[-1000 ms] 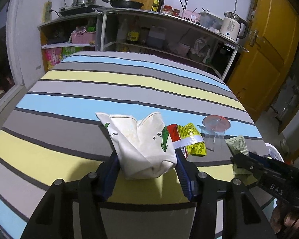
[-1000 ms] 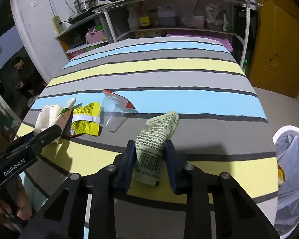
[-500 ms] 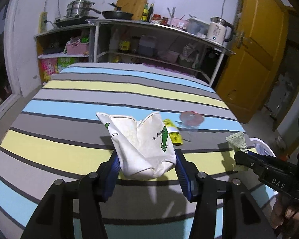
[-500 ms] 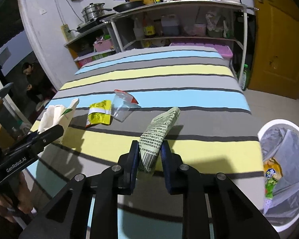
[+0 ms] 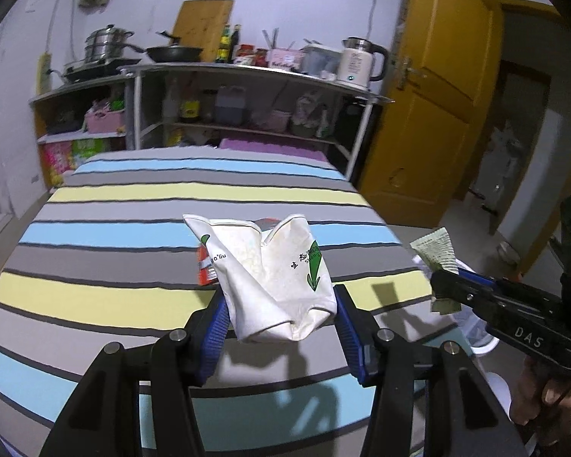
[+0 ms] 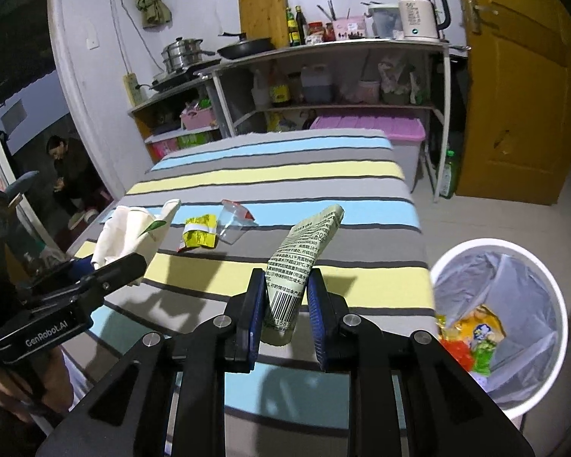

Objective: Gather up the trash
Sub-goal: 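Carry the white paper cup and labelled packet over the white trash bin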

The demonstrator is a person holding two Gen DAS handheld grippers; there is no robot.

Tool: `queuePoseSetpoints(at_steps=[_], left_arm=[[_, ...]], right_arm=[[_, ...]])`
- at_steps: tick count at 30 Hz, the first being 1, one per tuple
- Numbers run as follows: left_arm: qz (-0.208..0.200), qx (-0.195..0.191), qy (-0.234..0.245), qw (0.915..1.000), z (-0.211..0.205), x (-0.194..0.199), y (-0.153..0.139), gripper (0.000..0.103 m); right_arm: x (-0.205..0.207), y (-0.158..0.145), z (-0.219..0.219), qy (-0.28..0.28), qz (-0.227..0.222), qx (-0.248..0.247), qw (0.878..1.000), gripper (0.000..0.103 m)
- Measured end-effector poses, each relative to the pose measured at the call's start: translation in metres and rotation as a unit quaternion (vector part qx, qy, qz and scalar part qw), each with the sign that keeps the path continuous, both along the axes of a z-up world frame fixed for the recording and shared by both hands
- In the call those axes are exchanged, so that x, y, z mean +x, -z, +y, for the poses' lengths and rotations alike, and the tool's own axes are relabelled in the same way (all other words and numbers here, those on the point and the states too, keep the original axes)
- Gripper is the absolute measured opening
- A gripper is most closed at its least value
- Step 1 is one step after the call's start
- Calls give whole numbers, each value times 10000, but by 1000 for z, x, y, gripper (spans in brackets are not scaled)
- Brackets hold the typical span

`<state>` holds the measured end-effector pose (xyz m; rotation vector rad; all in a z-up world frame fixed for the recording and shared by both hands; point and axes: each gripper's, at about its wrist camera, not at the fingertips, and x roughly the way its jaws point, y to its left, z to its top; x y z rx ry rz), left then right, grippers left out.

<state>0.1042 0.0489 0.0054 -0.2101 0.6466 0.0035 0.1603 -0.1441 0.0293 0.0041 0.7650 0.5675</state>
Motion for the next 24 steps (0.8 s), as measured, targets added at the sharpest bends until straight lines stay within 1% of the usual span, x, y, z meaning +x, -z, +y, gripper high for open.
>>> queuePoseSetpoints(at_steps=[5, 13, 24], left_arm=[[-133, 44, 212, 9997, -20, -4, -12, 52], [-263, 84, 503, 9984, -48, -5, -25, 52], [-327, 132, 887, 9954, -82, 4, -35, 53]], right_arm=[[-4, -10, -16, 117, -69, 57, 9999, 23], [-17, -18, -40, 267, -193, 87, 9994, 23], [-24, -24, -74, 563, -278, 115, 9980, 23]])
